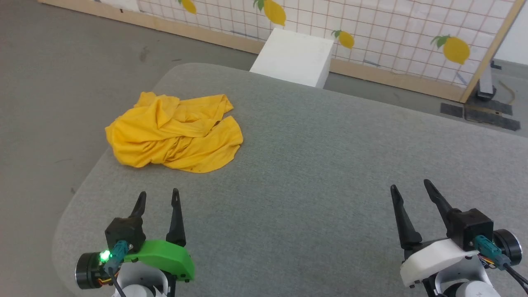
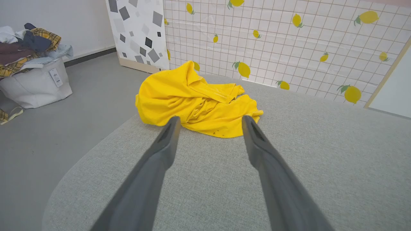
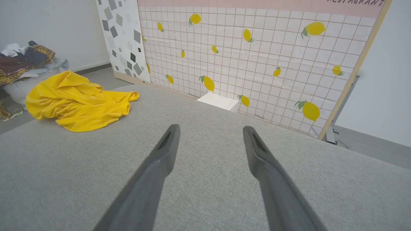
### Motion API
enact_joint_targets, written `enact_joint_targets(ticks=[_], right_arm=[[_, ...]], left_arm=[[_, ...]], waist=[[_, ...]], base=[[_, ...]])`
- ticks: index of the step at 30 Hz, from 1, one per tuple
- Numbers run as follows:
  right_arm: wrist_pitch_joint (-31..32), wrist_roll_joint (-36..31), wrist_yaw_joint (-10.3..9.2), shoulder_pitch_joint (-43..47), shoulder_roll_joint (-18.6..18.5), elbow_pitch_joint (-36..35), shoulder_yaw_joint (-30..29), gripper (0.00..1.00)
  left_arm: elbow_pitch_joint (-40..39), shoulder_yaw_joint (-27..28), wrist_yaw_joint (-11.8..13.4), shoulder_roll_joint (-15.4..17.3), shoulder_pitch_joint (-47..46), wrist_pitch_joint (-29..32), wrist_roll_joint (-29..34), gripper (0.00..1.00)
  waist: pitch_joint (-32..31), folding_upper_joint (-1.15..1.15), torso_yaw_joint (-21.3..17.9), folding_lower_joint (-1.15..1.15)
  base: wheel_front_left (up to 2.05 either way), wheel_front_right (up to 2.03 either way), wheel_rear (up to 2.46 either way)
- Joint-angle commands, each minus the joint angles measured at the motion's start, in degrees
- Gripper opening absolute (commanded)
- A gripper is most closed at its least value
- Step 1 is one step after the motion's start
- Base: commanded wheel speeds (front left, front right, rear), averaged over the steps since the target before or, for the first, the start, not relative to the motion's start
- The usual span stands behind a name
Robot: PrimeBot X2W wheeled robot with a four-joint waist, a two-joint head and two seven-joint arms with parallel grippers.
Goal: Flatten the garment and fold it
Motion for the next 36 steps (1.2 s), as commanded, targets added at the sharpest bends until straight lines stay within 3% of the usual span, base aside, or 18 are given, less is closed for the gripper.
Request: enact_joint_targets(ticks=[1,36], right_arm=[[-0.56,0.49,-0.05,-0.31,0.06,0.22,0.03,1.0],[-2.86,1.3,-0.08,-0.5,0.09,0.96,-0.01,1.0]], left_arm=[[0.41,-0.27,0.56,0.53,-1.4,-0.56,-0.6,1.0],[3.99,-2.79,3.28,1.41,-2.32,-4.7,-6.2,1.0]], waist=[[0.05,0.0,0.67,0.0],[0.81,0.0,10.31,0.0]], base=[[0.0,0.0,0.0],[0.0,0.0,0.0]])
